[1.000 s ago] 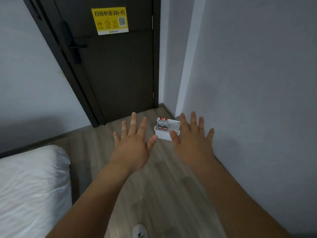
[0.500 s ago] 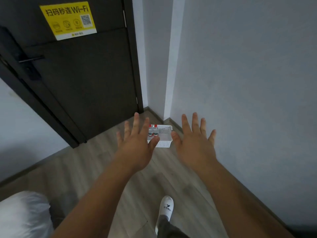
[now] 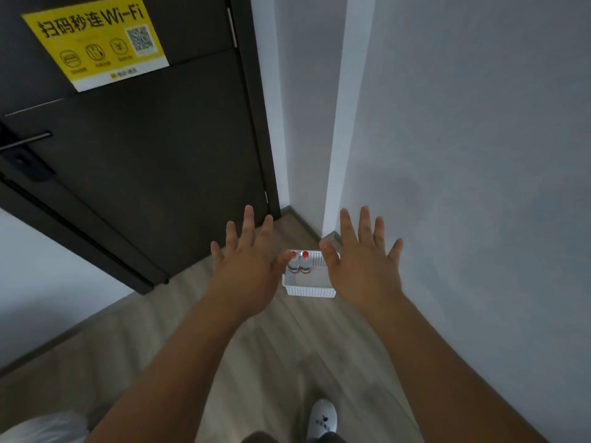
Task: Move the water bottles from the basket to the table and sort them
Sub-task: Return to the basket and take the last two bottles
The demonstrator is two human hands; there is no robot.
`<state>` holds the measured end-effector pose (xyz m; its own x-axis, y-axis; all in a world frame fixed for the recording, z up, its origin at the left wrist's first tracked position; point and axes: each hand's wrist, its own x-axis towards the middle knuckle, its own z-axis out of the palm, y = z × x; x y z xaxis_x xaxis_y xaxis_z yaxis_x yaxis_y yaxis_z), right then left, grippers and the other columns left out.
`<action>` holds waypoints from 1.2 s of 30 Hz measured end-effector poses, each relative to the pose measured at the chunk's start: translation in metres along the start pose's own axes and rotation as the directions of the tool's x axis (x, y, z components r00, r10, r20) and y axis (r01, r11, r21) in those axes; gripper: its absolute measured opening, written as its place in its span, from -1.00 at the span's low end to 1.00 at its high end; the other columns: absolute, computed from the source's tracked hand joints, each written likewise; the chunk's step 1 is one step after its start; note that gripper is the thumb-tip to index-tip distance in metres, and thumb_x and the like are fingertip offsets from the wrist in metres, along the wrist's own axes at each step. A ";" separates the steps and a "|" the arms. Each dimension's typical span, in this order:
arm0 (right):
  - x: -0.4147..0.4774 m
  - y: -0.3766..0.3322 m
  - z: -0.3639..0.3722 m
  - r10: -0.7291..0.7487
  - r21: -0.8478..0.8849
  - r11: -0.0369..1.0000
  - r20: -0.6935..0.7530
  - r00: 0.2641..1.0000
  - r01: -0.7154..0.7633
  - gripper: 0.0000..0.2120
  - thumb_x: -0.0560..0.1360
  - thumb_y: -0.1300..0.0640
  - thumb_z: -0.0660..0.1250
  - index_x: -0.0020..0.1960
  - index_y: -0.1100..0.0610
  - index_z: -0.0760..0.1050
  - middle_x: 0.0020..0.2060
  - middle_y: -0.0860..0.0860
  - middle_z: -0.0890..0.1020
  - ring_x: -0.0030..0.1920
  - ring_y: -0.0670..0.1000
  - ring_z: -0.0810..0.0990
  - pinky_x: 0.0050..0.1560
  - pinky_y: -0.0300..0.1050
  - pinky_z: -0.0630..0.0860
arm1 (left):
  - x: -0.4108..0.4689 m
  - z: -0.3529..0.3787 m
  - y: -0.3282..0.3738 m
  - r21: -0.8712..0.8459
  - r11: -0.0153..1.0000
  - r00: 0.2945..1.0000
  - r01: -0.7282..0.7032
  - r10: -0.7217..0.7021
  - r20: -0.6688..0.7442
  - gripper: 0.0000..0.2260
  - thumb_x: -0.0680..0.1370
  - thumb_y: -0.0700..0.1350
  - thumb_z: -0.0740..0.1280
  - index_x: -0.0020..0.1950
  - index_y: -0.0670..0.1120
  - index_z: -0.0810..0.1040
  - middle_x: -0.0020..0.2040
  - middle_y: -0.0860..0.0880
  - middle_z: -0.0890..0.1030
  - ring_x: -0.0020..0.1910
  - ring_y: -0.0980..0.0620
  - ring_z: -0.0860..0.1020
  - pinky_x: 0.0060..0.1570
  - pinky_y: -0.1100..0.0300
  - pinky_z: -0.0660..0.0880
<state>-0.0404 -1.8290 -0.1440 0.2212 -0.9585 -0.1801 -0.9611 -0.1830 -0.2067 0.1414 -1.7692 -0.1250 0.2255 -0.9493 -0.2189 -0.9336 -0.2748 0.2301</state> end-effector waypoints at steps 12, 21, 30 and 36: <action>0.148 -0.039 0.033 0.011 -0.057 0.998 0.013 1.000 -0.010 -0.18 0.49 -0.45 -0.43 0.66 -0.11 -0.32 0.64 0.05 -0.32 0.63 0.22 -0.31 0.56 0.43 -0.20 | 0.165 0.014 -0.049 -0.017 0.998 0.996 -0.065 0.066 0.060 -0.36 0.67 0.28 -0.05 0.67 0.09 -0.22 0.64 -0.02 -0.38 0.63 -0.21 -0.26 0.54 -0.28 -0.15; 0.240 -0.053 0.069 0.111 -0.126 0.986 0.027 0.993 -0.107 -0.18 0.49 -0.46 -0.41 0.66 -0.12 -0.31 0.64 0.03 -0.34 0.62 0.22 -0.33 0.54 0.45 -0.25 | 0.284 0.044 -0.076 0.072 0.979 0.972 -0.192 0.180 0.151 -0.30 0.61 0.33 -0.12 0.68 0.06 -0.18 0.67 -0.07 -0.26 0.64 -0.25 -0.18 0.54 -0.28 -0.08; 0.313 -0.024 0.172 0.088 -0.096 0.992 0.090 0.992 -0.079 -0.21 0.56 -0.47 -0.32 0.68 -0.11 -0.23 0.66 0.03 -0.29 0.62 0.21 -0.34 0.54 0.49 -0.22 | 0.358 0.144 -0.092 0.143 0.960 0.954 -0.242 0.209 0.216 -0.26 0.57 0.37 -0.20 0.68 0.04 -0.12 0.69 -0.11 -0.14 0.65 -0.27 -0.06 0.54 -0.35 0.04; 0.352 0.018 0.289 0.104 -0.083 0.993 0.197 0.975 -0.089 -0.26 0.58 -0.46 -0.33 0.64 -0.14 -0.34 0.64 0.01 -0.34 0.61 0.20 -0.39 0.52 0.49 -0.27 | 0.409 0.258 -0.101 0.187 0.952 0.946 -0.244 0.191 0.263 -0.26 0.57 0.36 -0.16 0.68 0.02 -0.10 0.69 -0.12 -0.14 0.64 -0.29 -0.05 0.53 -0.37 0.07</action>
<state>0.0677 -2.1065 -0.4894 0.1483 -0.9104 -0.3863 -0.9874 -0.1144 -0.1095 0.2564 -2.0901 -0.4824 -0.0382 -0.9103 -0.4122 -0.9954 -0.0014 0.0953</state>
